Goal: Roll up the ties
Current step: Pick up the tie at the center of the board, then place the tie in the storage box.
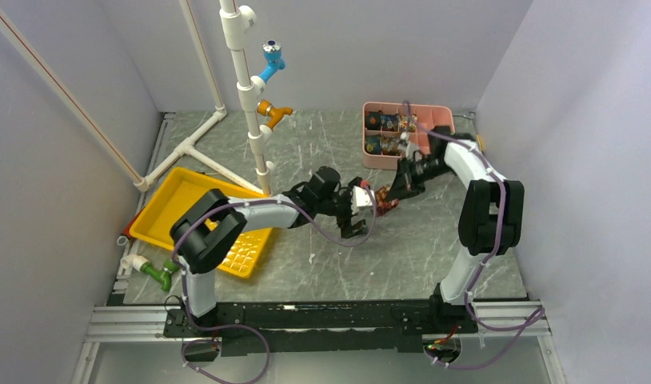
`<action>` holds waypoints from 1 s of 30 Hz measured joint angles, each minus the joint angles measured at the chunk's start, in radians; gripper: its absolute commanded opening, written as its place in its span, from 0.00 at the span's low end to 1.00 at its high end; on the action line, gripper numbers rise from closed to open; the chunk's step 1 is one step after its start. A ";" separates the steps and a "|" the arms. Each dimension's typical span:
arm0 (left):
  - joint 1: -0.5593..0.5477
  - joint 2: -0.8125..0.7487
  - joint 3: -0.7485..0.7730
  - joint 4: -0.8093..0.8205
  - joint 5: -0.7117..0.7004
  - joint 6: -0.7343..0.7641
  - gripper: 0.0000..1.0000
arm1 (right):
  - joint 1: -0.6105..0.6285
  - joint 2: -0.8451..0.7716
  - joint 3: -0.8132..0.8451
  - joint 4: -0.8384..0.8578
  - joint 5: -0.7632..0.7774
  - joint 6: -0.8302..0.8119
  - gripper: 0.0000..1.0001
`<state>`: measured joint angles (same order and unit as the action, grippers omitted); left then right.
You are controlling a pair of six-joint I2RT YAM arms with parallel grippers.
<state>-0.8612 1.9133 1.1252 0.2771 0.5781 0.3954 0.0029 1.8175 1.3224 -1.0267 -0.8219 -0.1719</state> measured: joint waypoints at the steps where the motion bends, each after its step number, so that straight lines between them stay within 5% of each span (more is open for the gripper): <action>1: 0.010 -0.024 -0.006 -0.010 0.000 0.002 0.99 | -0.016 0.001 0.060 -0.043 0.023 -0.005 0.00; 8: 0.081 -0.142 -0.098 -0.151 0.022 0.002 0.99 | -0.161 0.073 0.523 -0.041 0.251 -0.010 0.00; 15: 0.092 -0.142 -0.122 -0.217 0.023 -0.021 1.00 | -0.165 0.249 0.798 0.006 0.430 0.013 0.00; 30: 0.095 -0.168 -0.182 -0.216 0.006 -0.051 0.99 | -0.109 0.393 0.842 0.014 0.475 -0.001 0.00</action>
<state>-0.7658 1.7451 0.9432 0.0612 0.5838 0.3439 -0.1066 2.2101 2.1643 -1.0122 -0.3466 -0.1730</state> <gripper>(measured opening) 0.995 0.089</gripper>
